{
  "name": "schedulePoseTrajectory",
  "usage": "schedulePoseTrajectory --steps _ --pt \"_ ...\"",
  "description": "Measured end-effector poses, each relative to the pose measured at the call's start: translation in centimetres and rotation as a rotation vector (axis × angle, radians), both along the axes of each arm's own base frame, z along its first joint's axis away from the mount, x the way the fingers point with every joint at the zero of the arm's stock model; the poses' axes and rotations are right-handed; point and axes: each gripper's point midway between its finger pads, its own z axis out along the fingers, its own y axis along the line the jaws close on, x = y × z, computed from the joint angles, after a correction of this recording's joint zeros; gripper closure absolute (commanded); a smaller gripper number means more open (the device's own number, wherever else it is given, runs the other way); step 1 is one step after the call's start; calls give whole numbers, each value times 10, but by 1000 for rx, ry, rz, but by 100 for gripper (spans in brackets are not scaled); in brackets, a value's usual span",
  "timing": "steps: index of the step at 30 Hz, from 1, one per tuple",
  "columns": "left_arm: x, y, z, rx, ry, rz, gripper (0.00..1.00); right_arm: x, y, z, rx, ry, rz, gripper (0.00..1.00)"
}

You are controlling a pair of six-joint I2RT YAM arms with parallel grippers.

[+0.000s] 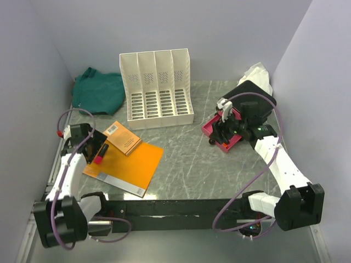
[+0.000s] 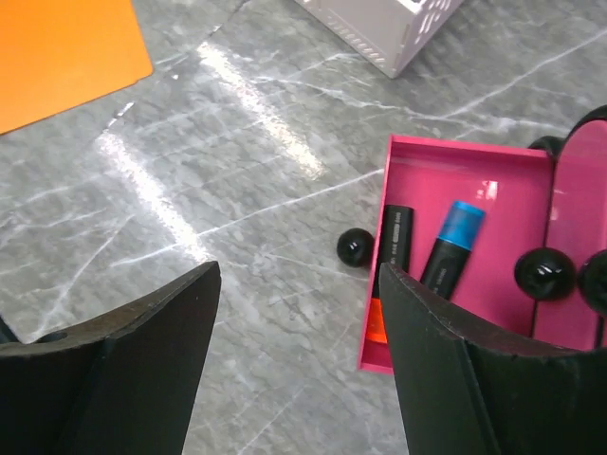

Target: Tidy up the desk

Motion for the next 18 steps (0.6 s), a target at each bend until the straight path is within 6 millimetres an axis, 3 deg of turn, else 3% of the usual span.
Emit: schedulePoseTrajectory --steps 5,12,13,18 --pt "15 22 -7 23 81 -52 2 -4 -2 -1 52 27 17 24" --pt "31 17 -17 29 137 -302 12 -7 -2 9 104 13 36 24" --pt "32 16 -19 31 142 -332 18 -7 -2 11 109 8 36 24" --pt "36 16 -31 48 193 -435 29 -8 -8 22 129 -26 26 24"
